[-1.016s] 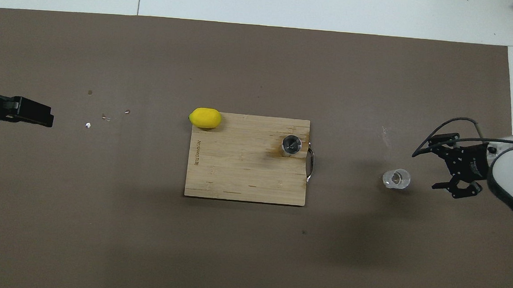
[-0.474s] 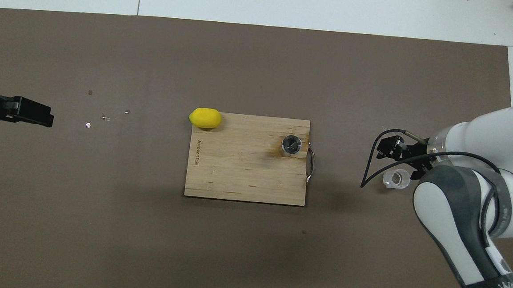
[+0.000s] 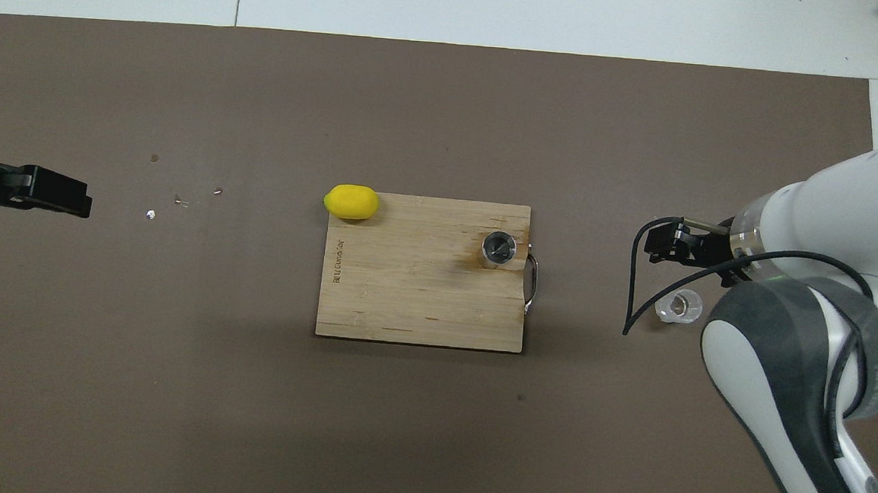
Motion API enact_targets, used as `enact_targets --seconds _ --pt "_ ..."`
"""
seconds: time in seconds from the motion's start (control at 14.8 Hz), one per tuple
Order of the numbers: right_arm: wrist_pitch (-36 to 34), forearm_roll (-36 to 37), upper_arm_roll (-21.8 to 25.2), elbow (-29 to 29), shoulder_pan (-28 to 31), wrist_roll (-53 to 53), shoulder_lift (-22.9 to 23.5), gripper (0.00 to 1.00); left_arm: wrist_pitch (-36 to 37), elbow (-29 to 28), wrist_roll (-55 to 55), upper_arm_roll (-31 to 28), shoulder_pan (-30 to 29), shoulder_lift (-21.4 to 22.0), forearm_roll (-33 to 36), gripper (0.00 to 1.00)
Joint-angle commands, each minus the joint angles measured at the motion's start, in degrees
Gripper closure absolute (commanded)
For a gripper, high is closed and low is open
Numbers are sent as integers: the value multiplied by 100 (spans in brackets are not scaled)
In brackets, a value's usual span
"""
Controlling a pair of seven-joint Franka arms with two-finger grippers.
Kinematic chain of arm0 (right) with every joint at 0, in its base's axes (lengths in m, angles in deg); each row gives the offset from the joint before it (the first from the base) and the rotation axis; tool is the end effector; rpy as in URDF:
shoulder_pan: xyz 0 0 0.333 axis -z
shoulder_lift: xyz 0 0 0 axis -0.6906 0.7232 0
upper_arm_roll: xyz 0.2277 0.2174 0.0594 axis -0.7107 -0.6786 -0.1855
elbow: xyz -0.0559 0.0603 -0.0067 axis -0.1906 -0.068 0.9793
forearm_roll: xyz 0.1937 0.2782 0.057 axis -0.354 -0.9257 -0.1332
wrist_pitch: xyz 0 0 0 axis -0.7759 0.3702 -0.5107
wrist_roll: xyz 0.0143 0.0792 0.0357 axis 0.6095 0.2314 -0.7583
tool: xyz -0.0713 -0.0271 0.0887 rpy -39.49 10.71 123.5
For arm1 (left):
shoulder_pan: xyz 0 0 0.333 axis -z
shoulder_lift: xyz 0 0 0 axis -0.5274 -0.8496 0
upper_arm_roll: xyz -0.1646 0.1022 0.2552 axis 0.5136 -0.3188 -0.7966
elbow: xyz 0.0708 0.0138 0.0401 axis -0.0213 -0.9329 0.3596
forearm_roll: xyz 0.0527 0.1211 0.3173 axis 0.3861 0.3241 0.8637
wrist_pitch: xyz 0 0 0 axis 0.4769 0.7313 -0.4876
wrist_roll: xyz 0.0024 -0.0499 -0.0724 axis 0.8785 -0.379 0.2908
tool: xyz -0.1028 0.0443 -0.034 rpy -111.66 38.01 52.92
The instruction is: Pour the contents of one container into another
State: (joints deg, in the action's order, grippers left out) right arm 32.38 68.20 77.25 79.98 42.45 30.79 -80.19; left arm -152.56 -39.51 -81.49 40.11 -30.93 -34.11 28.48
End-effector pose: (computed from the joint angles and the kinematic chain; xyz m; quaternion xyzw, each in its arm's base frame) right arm 0.5004 0.0813 0.5330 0.9915 -0.1293 -0.0087 0.0070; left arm 0.4857 -0.0420 0.6231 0.9988 -0.0472 0.0029 0.0100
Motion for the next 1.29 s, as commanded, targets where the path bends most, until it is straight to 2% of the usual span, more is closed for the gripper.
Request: enact_targets --seconds 0.0,0.41,0.81,1.22 --pt "-569 147 -6 -897 0 354 413 0 17 -56 -32 53 -99 78 -61 0" --pt "-816 253 2 -978 61 759 238 0 17 -64 -32 53 -99 78 -61 0" --pt "-1089 253 37 -627 176 1208 -122 0 17 -64 -32 53 -99 78 -61 0" --pt "-1098 139 29 -617 334 1226 -123 0 17 -64 -32 53 -99 78 -61 0"
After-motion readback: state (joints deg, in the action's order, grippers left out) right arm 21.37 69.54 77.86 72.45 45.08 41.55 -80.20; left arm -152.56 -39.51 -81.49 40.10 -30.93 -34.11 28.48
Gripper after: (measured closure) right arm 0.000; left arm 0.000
